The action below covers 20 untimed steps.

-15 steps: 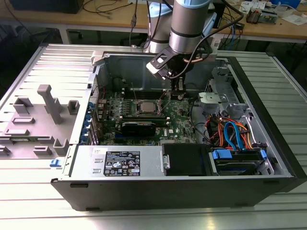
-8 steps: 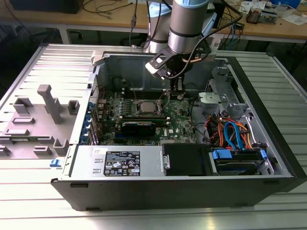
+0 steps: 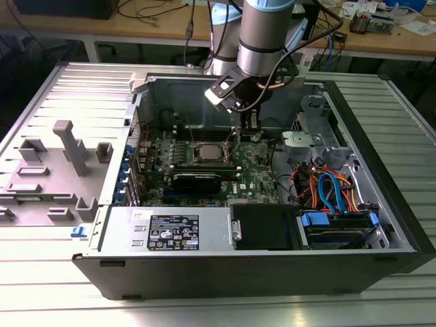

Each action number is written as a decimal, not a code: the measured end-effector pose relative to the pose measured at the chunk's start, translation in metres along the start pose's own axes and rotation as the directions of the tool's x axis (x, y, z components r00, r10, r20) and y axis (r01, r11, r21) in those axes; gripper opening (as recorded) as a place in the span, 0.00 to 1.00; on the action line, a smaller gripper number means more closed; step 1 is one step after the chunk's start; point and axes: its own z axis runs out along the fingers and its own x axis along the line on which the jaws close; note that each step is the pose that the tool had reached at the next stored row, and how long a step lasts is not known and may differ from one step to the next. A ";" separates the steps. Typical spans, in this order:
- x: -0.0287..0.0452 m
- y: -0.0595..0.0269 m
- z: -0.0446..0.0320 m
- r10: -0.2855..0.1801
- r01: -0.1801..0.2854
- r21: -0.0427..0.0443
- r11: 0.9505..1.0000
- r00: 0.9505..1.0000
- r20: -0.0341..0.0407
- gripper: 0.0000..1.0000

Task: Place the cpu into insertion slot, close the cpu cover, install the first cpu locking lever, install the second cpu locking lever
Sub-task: 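Close the cpu cover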

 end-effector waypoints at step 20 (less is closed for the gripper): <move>0.0002 -0.0174 -0.0001 0.000 0.000 0.000 1.000 1.000 0.000 0.11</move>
